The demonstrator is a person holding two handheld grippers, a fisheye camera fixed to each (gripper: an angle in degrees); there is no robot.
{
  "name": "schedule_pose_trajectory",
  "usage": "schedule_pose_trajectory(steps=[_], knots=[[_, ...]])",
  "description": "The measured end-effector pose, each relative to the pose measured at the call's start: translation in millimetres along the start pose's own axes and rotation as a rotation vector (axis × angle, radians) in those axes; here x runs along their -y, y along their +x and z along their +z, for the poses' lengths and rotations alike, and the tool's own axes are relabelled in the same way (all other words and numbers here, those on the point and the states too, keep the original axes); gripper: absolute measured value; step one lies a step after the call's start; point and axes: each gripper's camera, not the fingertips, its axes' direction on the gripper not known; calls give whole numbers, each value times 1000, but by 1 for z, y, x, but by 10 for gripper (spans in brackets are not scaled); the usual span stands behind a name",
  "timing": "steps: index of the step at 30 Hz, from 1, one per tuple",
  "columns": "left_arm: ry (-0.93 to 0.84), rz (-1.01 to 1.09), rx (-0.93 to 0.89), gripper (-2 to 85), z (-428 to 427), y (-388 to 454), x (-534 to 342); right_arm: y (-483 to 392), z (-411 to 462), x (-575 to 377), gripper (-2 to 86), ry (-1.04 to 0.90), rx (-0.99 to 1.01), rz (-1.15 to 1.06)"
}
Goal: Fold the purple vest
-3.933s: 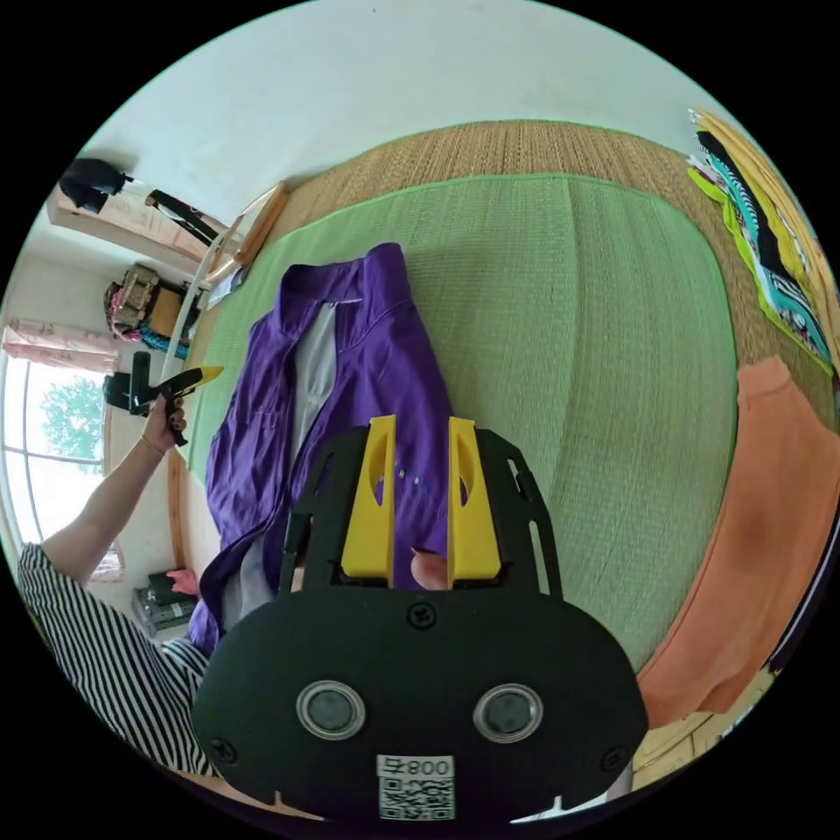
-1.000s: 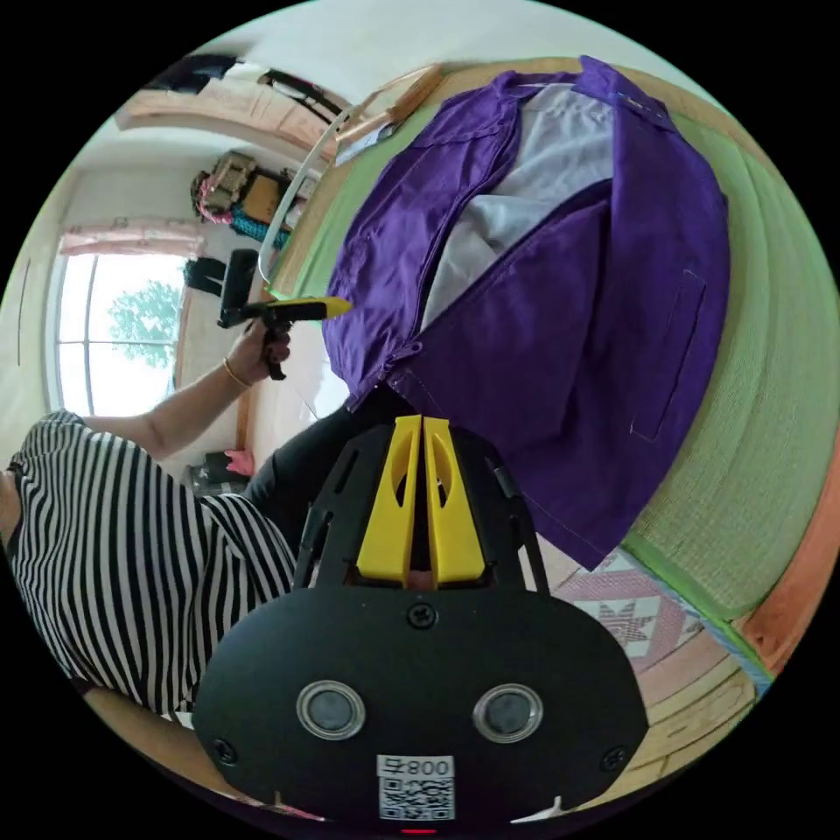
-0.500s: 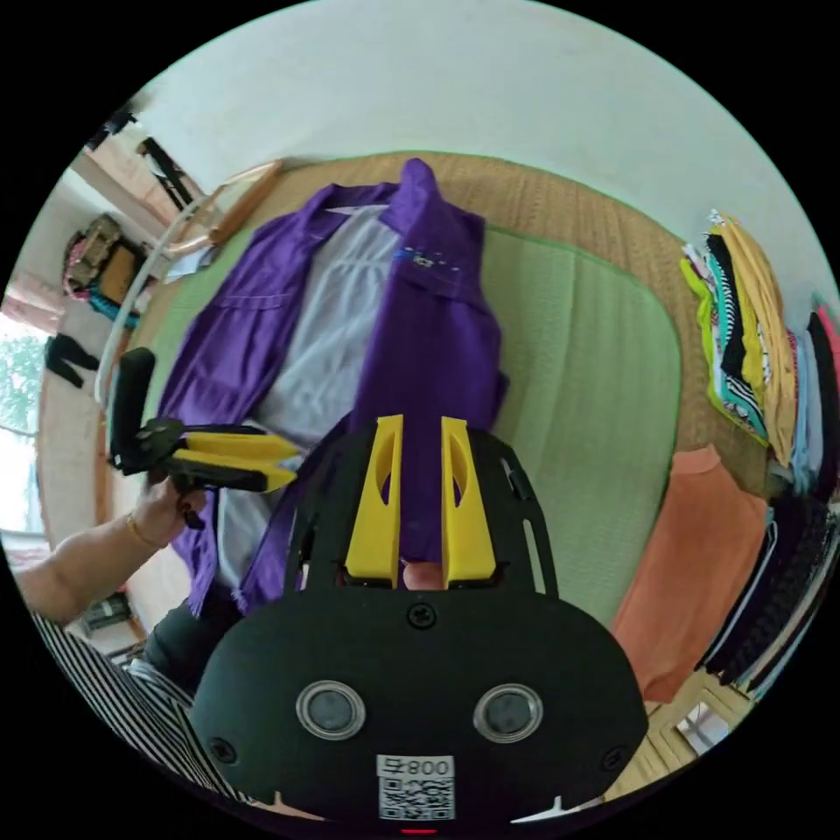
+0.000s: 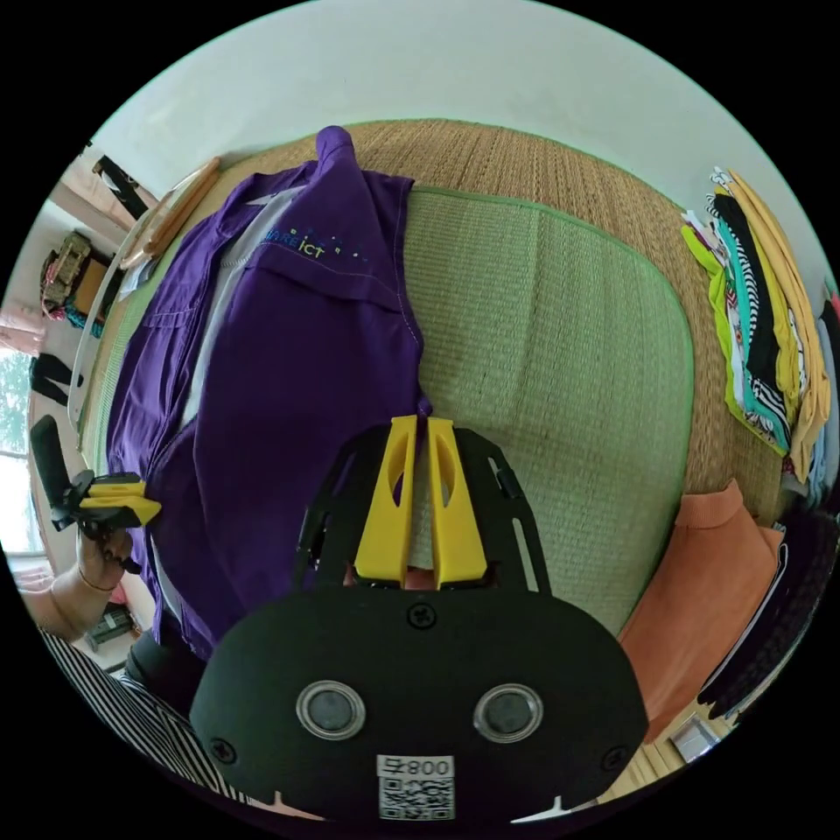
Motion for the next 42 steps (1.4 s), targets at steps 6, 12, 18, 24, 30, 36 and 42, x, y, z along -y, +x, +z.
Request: schedule_pose_trajectory(steps=[6,12,18,24,30,36,42], knots=[[79,-83,36,16,-10,4,-33,34,-9,8,1,-24,-21,52],[15,-99,-30,63,13,7,-31,76,-3,12,16,-69,82,186],[12,-60,17,81,-27,26,-67,56,-36,-24,56,67,110,215],[-92,-93,142,94,-39,39,-110,-90,-43,-12,73,124,239,-68],[-225,4,322,92,-15,62,-120,-225,5,73,81,58,297,-237],[-220,-4,327,65,-23,59,-121,-279,47,134,78,26,265,-245],[-199,-11,305,29,-34,50,-129,-286,74,196,77,19,254,-169]])
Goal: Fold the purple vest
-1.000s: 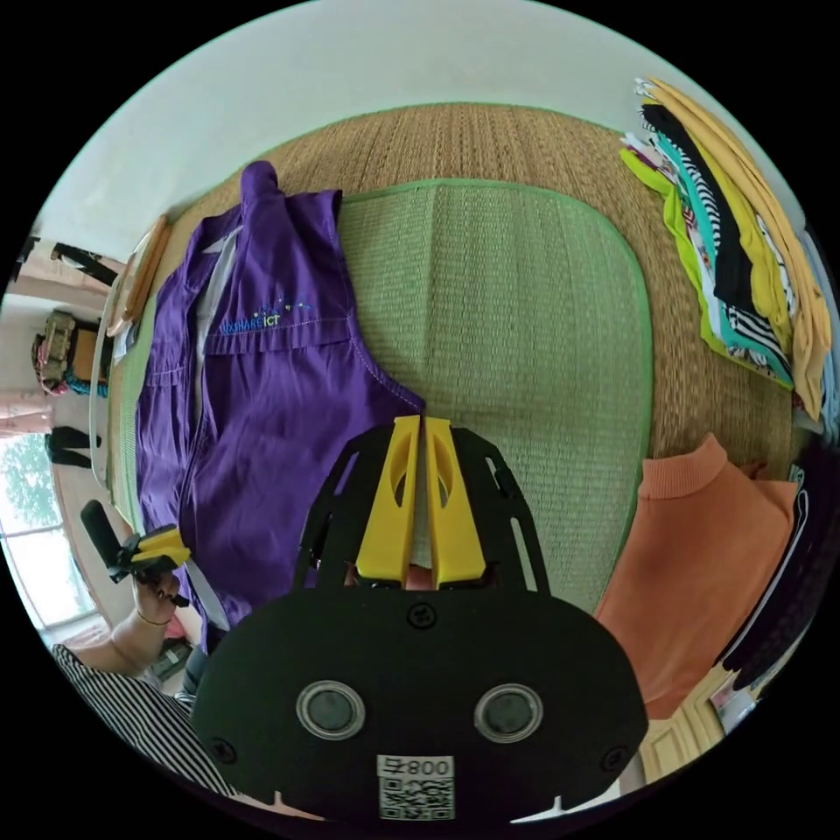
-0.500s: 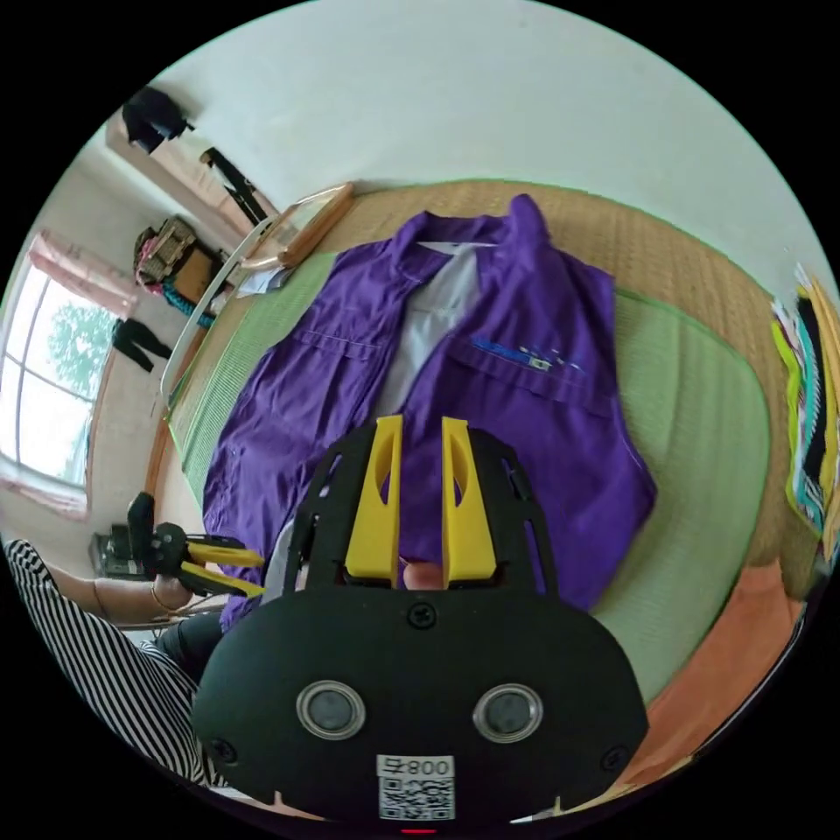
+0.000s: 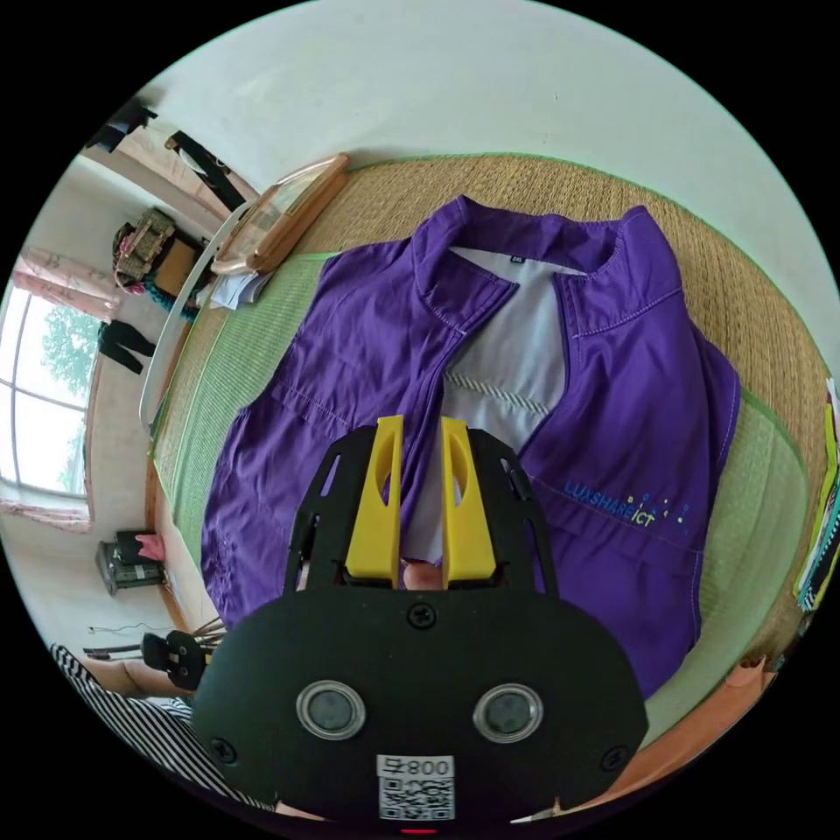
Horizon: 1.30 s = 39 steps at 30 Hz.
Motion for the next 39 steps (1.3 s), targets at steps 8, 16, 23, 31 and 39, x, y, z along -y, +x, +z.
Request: schedule_pose_trajectory(steps=[8,16,23,31,39], knots=[[26,-6,-67,16,-9,-23,-9,-2,42,47,37,-57,-16,42],[101,44,-121,13,-37,-38,-15,-7,-7,58,8,11,78,-9],[131,126,-125,14,-35,-40,2,5,-50,76,6,60,80,-23],[27,88,-155,25,11,-62,13,54,7,75,15,-36,77,108],[65,64,-242,61,10,-69,-4,49,-3,69,47,-4,106,97]])
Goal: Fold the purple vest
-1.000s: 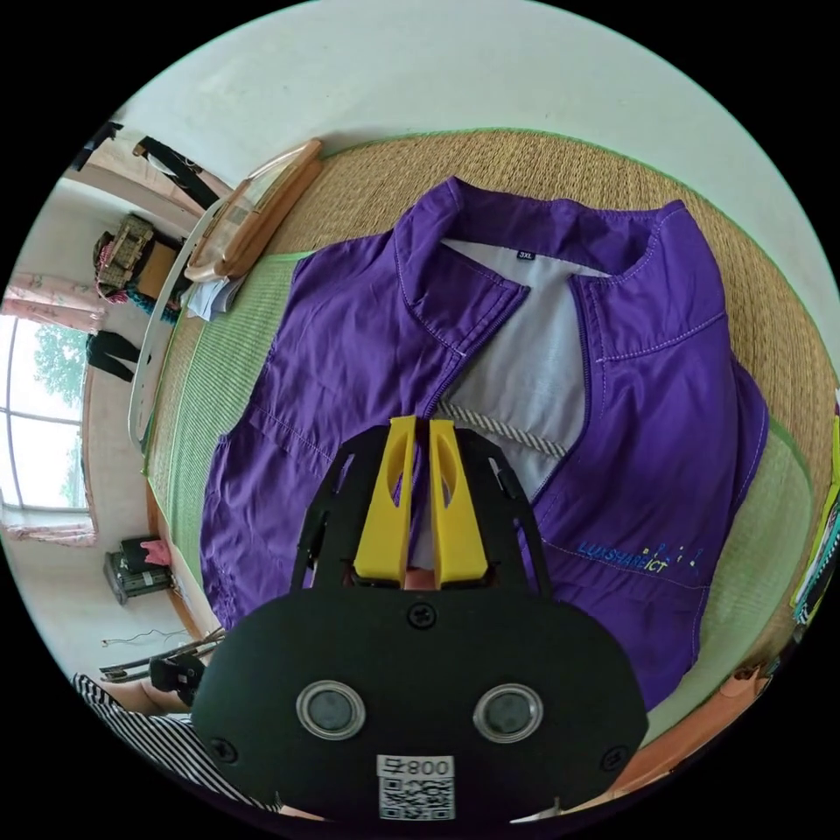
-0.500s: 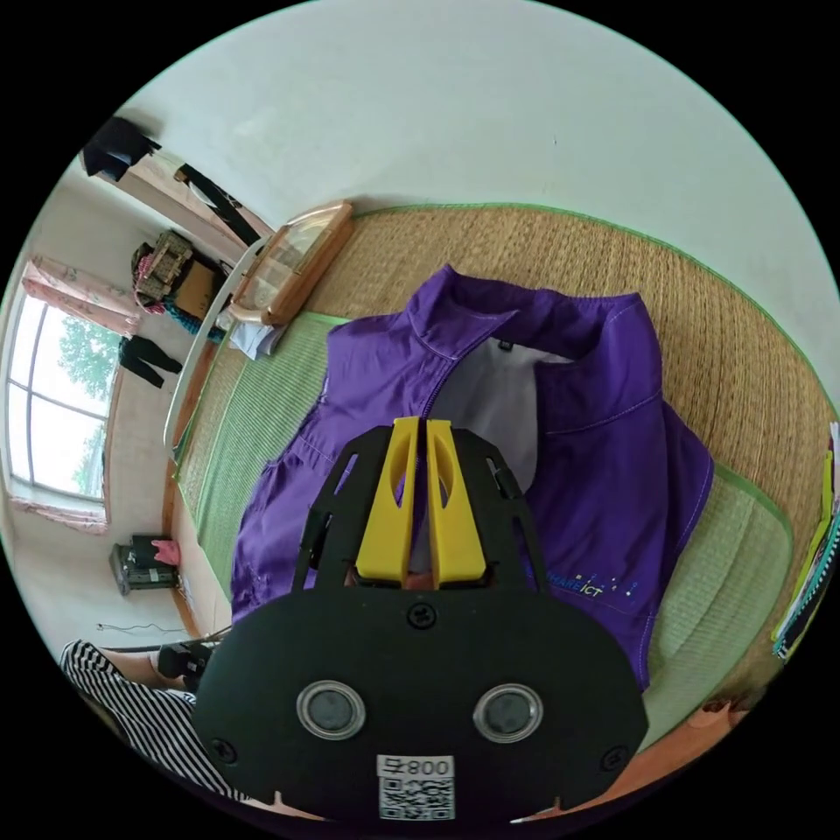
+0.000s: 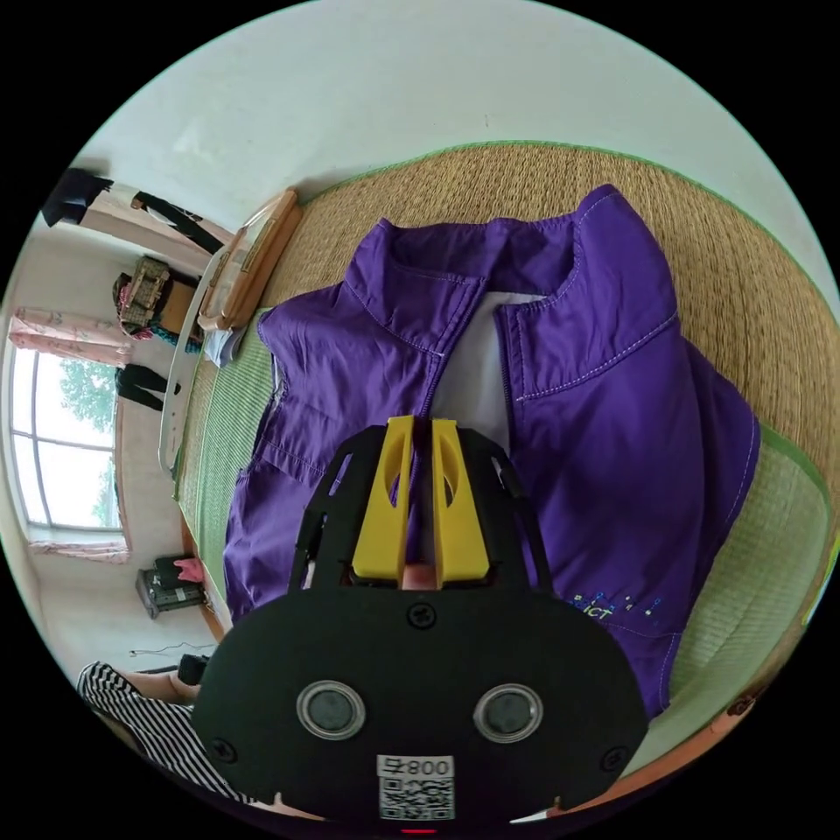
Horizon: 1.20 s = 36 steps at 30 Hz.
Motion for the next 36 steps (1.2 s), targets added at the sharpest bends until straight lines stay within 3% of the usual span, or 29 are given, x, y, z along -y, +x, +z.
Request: schedule_pose_trajectory(steps=[7,12,18,20,23,31,33,36], knots=[[163,-15,47,51,-53,0,-11,-32,-56,-30,15,155,-67,-18],[288,-41,381,17,-109,-34,18,-118,-59,-22,2,197,-74,-165],[151,-157,582,3,-102,-79,46,-203,3,31,-3,122,-166,-250],[93,-162,611,2,-91,-82,43,-216,23,44,-4,98,-165,-259],[146,-145,619,1,-85,-73,29,-232,53,58,-3,50,-179,-268],[234,-177,544,0,-78,-73,14,-257,37,60,1,81,-159,-334],[250,-163,636,1,-77,-63,14,-264,19,61,1,132,-136,-353],[220,-174,701,2,-68,-66,17,-257,36,77,2,40,-158,-339]])
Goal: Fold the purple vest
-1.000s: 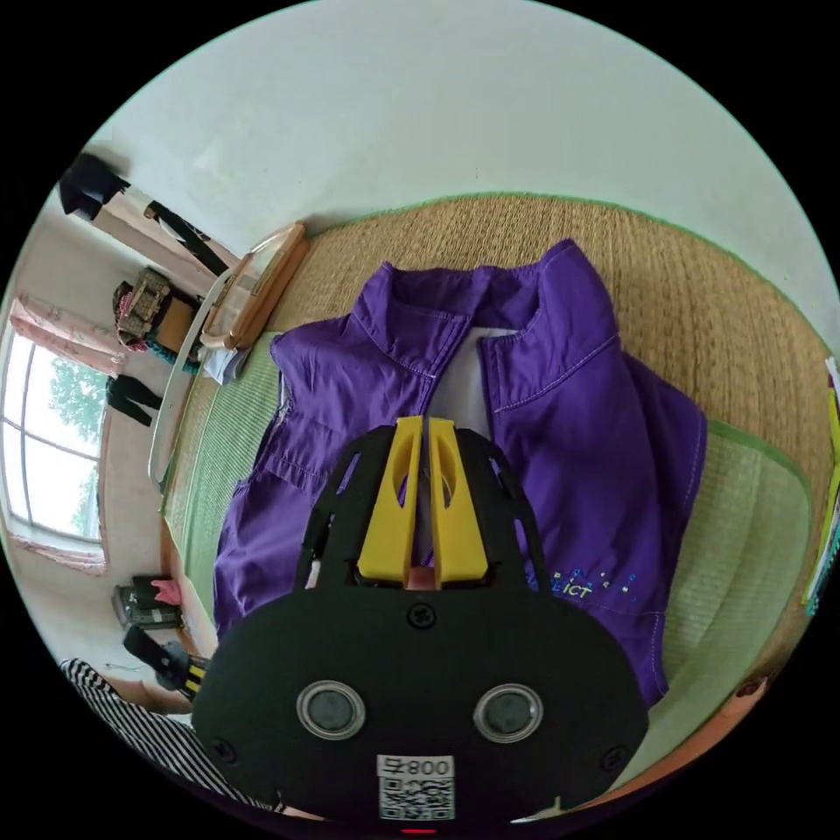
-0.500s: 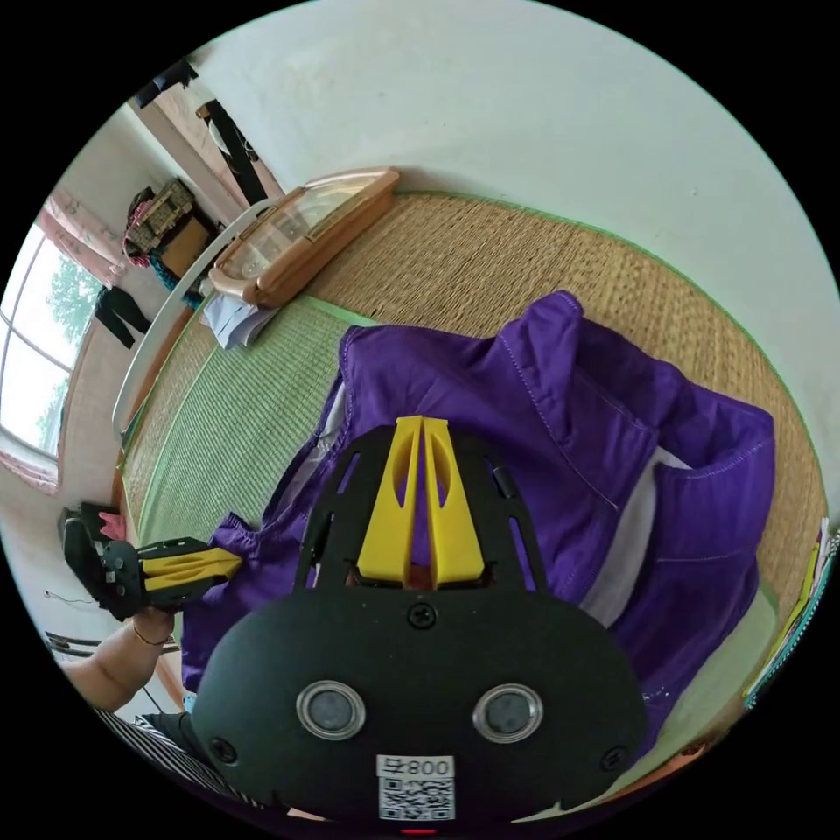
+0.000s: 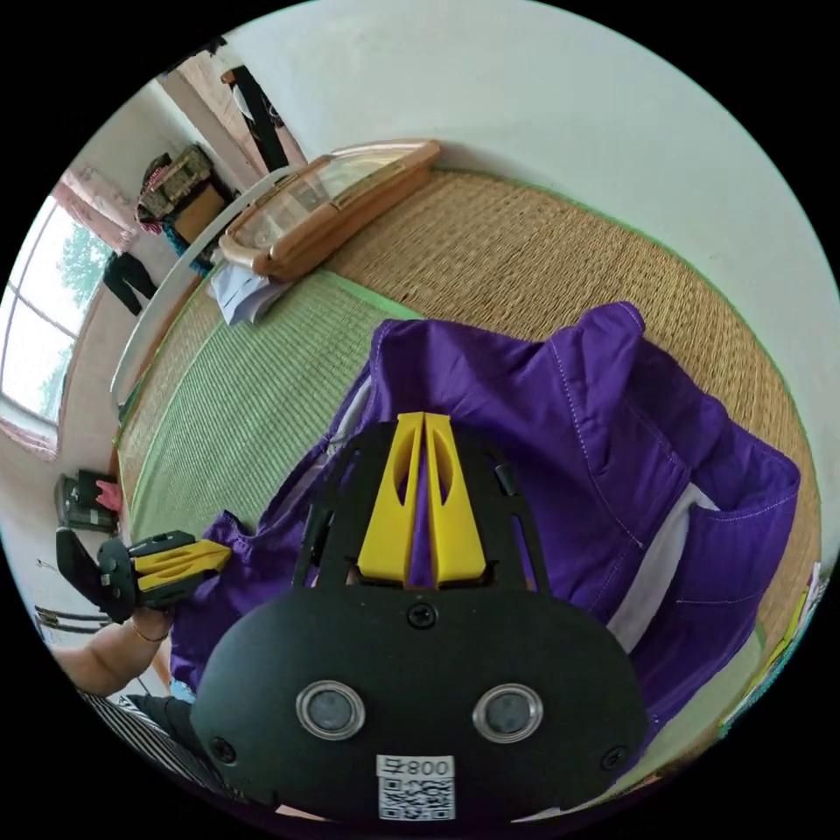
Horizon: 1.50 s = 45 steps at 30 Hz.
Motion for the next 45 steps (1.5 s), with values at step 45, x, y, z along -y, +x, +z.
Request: schedule_pose_trajectory(steps=[45], knots=[[-267,174,-743,77,67,145,-21,21,-186,-503,-3,-228,174,250]])
